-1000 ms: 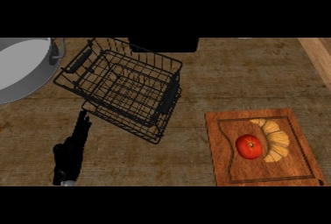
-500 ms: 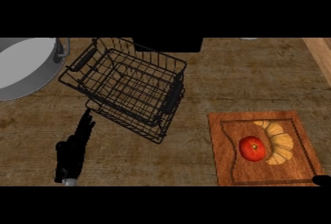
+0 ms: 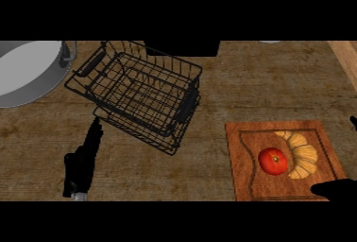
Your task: Pick the croissant from the cutting board and place it in the tiered basket
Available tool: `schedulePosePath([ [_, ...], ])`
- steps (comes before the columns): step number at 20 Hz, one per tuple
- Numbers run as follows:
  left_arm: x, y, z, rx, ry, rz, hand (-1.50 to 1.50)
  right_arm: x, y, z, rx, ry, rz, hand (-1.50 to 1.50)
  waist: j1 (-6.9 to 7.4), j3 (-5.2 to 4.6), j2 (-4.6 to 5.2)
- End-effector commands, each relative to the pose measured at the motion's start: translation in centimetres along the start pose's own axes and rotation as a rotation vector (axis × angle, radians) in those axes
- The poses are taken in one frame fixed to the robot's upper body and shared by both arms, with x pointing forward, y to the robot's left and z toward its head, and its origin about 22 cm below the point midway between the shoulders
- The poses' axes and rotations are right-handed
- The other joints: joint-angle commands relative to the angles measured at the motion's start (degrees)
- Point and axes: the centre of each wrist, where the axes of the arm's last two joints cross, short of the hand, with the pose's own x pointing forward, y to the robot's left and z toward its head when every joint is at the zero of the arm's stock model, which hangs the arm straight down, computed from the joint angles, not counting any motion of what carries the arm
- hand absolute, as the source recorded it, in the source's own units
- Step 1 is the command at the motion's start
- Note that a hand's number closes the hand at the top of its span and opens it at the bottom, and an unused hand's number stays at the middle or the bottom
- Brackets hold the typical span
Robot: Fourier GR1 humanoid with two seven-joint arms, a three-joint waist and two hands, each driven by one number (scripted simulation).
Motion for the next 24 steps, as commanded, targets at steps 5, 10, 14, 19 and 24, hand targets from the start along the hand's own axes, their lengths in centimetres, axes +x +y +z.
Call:
schedulePosePath([
  [5,-0.6,0.8,-0.4,0.002,0.063,-0.013,0.00,4.0,1.0,-1.6,0.064,0.089,0.036,-1.50,-0.84,-0.24,0.14],
  [10,-2.0,1.7,0.3,0.004,0.071,-0.015,0.00,4.8,3.0,-2.1,0.089,0.101,0.074,-1.50,-0.88,-0.26,0.14],
  [14,-1.2,0.8,1.4,0.014,0.090,-0.005,0.00,4.8,3.6,-2.2,0.152,0.168,0.158,-1.50,-0.57,-0.27,0.03],
  [19,-1.7,0.2,1.1,0.009,0.074,-0.021,0.00,5.5,4.2,-3.5,0.205,0.212,0.174,-1.50,-0.78,-0.28,0.10],
  [24,-2.1,0.3,-0.1,0.017,0.072,-0.023,0.00,5.6,4.8,-4.3,0.239,0.210,0.169,-1.50,-1.33,-0.26,0.11],
])
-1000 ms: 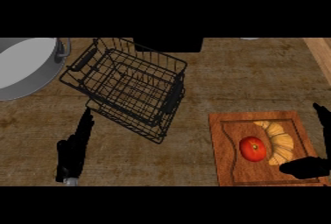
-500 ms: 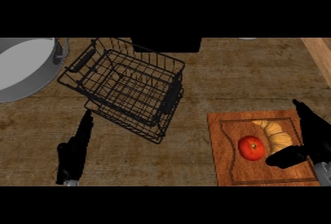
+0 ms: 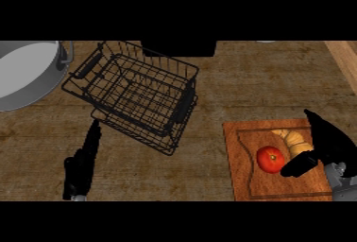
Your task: Pick the croissant from the cutting board and place it in the tiered basket
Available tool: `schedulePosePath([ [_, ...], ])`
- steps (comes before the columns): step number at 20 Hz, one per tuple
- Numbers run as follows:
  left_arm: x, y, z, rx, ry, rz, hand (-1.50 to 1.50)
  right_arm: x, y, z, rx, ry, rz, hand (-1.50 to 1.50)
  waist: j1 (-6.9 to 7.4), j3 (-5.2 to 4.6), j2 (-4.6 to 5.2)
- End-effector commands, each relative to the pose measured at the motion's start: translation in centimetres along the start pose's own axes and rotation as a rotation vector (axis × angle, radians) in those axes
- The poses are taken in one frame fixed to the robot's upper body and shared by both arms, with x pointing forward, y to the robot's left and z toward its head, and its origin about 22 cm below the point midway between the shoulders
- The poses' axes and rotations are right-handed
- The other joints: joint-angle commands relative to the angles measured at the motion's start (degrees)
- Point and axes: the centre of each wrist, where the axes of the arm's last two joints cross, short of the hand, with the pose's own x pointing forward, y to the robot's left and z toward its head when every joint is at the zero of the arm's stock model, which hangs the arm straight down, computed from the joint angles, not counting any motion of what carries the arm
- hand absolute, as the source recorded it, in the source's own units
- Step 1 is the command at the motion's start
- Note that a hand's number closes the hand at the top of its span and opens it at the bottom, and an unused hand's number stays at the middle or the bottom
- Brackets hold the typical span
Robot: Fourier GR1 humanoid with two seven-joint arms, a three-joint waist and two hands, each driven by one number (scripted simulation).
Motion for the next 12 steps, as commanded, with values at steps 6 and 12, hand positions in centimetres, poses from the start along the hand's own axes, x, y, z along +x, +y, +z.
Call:
schedulePosePath([
  [6,-2.4,0.1,1.3,0.001,0.078,-0.011,0.00,1.4,1.1,-0.6,0.065,0.143,0.050,-1.50,-0.16,-0.41,0.36],
  [12,-2.5,1.4,0.0,0.016,0.090,-0.014,0.00,0.0,0.5,-1.6,0.117,0.179,0.035,-1.50,-0.70,-0.43,0.37],
])
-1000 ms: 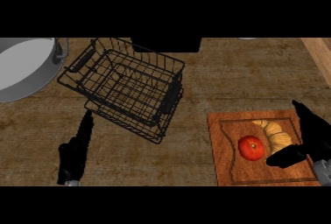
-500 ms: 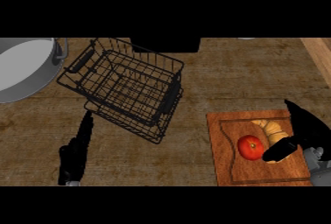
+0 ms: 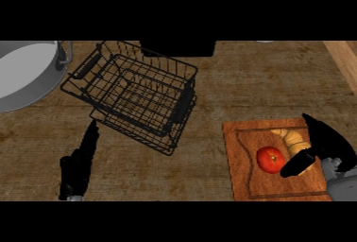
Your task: Pick the croissant from the cutting board and place it in the tiered basket
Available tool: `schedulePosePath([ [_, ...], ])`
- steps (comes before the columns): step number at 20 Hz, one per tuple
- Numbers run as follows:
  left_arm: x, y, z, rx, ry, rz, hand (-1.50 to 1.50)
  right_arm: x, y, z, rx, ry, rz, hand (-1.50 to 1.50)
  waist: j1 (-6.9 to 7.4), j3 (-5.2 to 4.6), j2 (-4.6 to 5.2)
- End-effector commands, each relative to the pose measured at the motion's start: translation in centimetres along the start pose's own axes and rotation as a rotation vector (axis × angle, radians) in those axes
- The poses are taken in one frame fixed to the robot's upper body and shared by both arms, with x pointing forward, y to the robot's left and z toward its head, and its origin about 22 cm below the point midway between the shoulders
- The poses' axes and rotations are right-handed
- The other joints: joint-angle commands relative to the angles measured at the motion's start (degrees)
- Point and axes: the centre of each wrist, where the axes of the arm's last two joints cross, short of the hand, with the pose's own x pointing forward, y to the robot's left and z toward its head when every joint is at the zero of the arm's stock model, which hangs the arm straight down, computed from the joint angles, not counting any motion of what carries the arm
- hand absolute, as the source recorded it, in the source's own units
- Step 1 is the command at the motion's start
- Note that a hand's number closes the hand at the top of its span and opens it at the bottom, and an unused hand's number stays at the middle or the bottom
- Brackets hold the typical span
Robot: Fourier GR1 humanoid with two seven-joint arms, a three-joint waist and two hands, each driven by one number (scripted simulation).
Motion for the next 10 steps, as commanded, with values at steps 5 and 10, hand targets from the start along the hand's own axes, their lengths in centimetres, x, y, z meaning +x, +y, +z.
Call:
schedulePosePath([
  [5,-0.5,0.5,0.1,-0.009,0.080,0.020,0.00,0.6,1.9,-0.7,0.060,0.110,-0.013,-1.50,-0.01,-0.36,0.37],
  [10,0.6,0.1,0.7,0.011,0.080,-0.003,0.00,-1.6,1.4,-1.7,0.058,0.112,0.006,1.50,-0.08,-0.34,0.32],
])
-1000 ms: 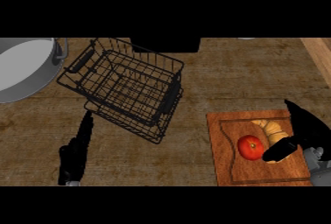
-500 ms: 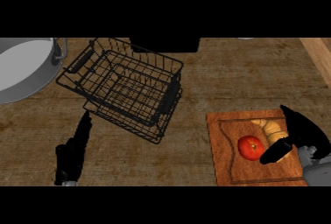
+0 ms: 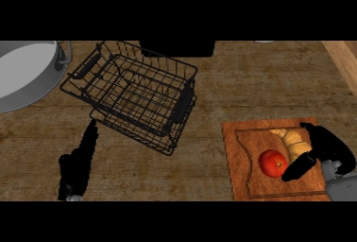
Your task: Pick the croissant from the cutting board and place it in the tiered basket
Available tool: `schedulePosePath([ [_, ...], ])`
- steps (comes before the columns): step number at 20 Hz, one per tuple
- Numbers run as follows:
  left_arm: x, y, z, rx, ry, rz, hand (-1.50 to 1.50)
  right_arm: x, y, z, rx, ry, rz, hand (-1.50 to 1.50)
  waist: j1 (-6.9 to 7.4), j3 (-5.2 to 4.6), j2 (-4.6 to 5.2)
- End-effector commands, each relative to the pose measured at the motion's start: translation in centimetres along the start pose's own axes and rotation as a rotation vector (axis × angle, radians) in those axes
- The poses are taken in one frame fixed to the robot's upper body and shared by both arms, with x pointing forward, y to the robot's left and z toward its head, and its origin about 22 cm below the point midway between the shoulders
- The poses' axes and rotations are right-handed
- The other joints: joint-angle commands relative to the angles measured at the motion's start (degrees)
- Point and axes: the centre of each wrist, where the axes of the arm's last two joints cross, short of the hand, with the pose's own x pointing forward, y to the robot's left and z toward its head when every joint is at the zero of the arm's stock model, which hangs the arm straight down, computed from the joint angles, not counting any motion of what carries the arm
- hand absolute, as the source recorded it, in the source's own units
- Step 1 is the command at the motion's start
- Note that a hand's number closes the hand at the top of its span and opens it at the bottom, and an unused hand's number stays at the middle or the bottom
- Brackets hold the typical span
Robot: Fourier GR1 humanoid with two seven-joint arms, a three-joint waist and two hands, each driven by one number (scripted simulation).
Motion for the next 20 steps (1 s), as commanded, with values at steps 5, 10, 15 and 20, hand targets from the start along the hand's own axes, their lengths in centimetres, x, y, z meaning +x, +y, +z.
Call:
schedulePosePath([
  [5,-1.9,-0.5,0.7,0.001,0.042,-0.004,0.00,1.6,2.7,-1.1,-0.013,0.015,0.017,1.50,0.25,-0.15,0.46],
  [10,-1.9,-1.3,-0.9,0.000,0.049,-0.015,0.00,1.6,2.5,-2.3,-0.083,-0.060,0.141,1.50,0.27,-0.16,0.65],
  [15,-0.2,0.2,-1.0,0.006,0.057,0.012,0.00,4.5,6.8,3.3,-0.139,-0.211,0.185,1.50,-0.14,-0.19,0.30],
  [20,-2.0,-0.9,0.6,-0.024,0.049,-0.004,0.00,8.9,11.8,13.9,-0.136,-0.468,0.238,1.50,0.24,-0.36,-0.04],
])
